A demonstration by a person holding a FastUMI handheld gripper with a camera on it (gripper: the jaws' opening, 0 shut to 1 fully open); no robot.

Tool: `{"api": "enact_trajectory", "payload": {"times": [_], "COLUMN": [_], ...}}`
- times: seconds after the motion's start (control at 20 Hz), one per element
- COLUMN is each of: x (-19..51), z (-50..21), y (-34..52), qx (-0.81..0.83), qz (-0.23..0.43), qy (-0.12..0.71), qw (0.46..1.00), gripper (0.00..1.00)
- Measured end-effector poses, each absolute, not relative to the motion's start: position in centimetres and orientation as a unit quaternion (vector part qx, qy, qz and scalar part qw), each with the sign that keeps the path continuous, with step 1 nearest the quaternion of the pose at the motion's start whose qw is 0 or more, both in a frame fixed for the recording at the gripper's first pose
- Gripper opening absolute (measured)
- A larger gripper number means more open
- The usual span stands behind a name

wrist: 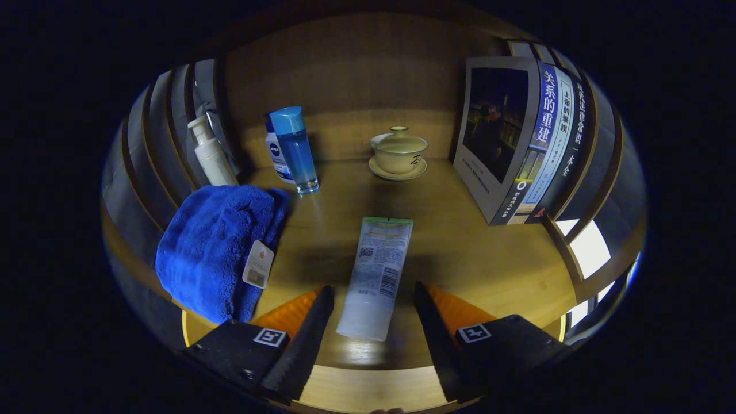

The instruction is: Pull open the drawer, take out the items inside it, and place them on the countertop above the cabinet.

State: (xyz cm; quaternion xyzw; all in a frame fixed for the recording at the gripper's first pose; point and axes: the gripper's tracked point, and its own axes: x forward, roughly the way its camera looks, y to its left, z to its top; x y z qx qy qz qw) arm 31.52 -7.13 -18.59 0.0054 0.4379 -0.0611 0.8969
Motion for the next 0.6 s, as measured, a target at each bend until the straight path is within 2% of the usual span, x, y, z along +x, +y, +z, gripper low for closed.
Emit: {"api": "enact_trajectory", "payload": {"times": [0.15, 0.3, 0.6], "x": [31.6, 31.2, 27.8], "z": [-18.0, -17.0, -9.8], "y": [-7.5, -7.2, -4.3], "qx": [0.007, 0.011, 0.026], "qz": [-0.066, -0.07, -0.005], "qy": [0.426, 0.404, 0.338], "qw": [0.902, 0.912, 0.941], "gripper": [0.98, 0.98, 0.97]}}
